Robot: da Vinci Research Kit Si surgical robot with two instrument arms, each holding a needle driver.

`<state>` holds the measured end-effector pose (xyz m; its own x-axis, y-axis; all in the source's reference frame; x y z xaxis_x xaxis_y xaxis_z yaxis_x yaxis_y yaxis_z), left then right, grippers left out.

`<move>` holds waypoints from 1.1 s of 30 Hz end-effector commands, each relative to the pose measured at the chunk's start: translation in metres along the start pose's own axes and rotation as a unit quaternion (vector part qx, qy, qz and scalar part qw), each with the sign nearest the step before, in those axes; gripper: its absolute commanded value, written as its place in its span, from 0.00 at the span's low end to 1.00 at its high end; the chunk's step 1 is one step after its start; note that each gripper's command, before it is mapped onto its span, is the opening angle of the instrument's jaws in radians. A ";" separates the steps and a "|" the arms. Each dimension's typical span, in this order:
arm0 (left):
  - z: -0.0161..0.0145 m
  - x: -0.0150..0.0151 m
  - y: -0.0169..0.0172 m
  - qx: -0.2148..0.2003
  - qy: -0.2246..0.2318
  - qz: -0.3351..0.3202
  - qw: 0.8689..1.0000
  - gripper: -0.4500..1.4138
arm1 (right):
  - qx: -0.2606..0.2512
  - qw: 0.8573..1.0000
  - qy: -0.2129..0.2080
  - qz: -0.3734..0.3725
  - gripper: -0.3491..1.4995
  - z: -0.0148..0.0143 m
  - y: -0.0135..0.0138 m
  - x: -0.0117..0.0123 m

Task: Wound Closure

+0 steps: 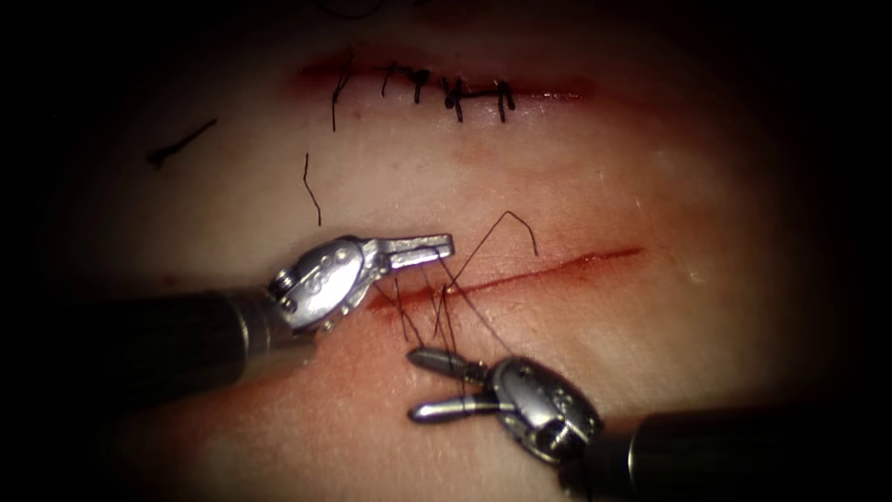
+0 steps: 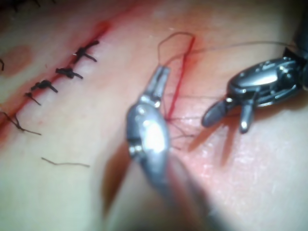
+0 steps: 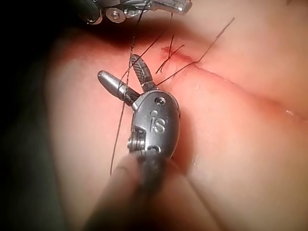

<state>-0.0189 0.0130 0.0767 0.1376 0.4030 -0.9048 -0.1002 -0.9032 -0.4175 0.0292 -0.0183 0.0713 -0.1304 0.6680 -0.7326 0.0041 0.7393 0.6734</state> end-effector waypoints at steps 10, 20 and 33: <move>0.0010 -0.0025 -0.0001 0.002 0.003 -0.005 1.000 0.00 | 0.002 1.000 0.024 0.012 0.60 0.0014 -0.0002 0.0019; -0.0002 -0.0035 0.0001 -0.003 0.013 -0.003 1.000 0.00 | -0.002 0.998 0.066 0.013 0.58 0.0011 -0.0003 0.0022; -0.0008 -0.0034 0.0019 -0.002 0.024 -0.004 1.000 0.00 | -0.048 0.994 0.099 0.021 0.58 -0.0003 0.0008 0.0030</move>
<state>-0.0182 0.0101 0.0785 0.1817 0.4002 -0.8982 -0.0941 -0.9022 -0.4210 0.0283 -0.0151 0.0691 -0.3253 0.6579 -0.6793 -0.0754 0.6980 0.7121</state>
